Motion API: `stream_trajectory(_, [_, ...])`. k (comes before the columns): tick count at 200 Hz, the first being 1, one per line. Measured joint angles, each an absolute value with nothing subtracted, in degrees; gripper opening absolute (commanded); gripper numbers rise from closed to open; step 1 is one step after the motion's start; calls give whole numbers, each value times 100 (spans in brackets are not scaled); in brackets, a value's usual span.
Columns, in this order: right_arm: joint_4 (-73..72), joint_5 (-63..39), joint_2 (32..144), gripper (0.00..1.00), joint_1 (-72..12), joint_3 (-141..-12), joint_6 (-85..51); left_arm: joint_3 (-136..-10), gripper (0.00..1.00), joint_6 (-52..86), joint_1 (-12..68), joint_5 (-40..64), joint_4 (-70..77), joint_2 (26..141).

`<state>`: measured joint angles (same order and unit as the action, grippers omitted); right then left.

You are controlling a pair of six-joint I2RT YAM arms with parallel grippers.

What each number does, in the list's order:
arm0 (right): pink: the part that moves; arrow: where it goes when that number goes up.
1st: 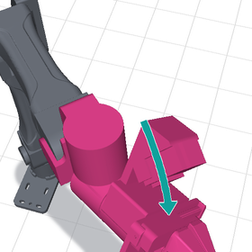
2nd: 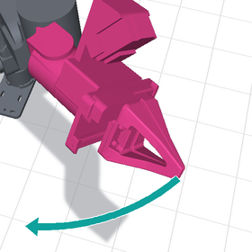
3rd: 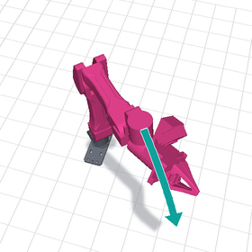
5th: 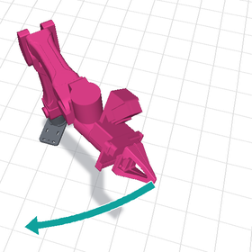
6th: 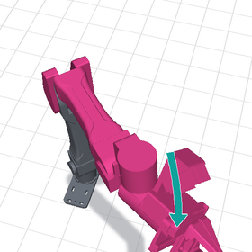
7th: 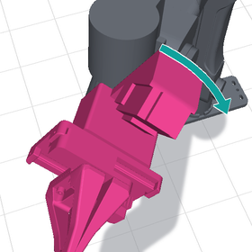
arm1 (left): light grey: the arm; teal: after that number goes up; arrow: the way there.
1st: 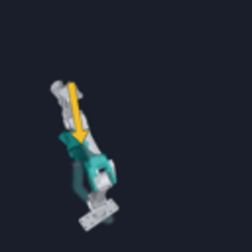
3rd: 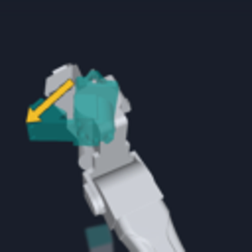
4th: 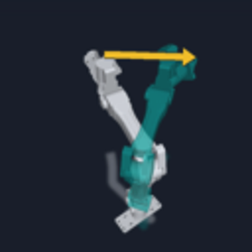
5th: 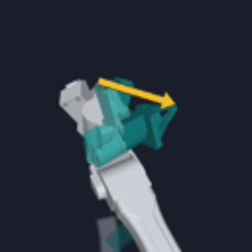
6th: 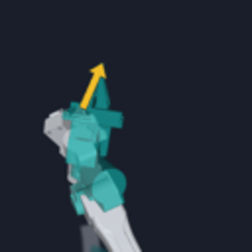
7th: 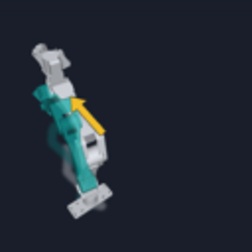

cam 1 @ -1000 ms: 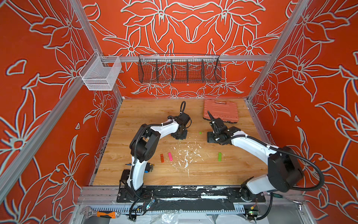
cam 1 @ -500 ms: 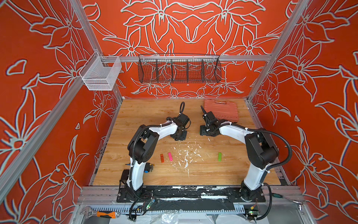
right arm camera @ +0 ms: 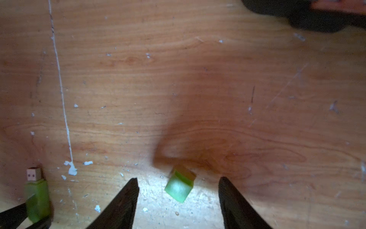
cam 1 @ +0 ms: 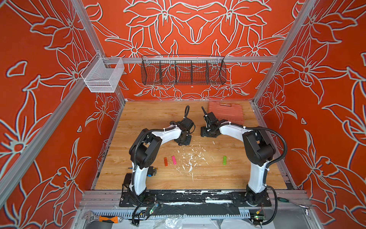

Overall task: Close the usb drive cover
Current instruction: Adjust the cover at the center of the board.

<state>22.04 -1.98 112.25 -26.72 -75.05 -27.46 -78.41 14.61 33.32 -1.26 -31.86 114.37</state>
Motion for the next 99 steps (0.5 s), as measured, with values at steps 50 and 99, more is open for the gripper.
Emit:
stream_trajectory(50, [2318, -366, 11531, 67, -2670, -7975, -2290, -7830, 21, 1431, 3332, -139, -3183, 11428])
stream_trajectory(99, [2519, -751, 11861, 67, -2659, -8396, -1903, -7778, 18, 1411, 3334, -132, -3138, 11395])
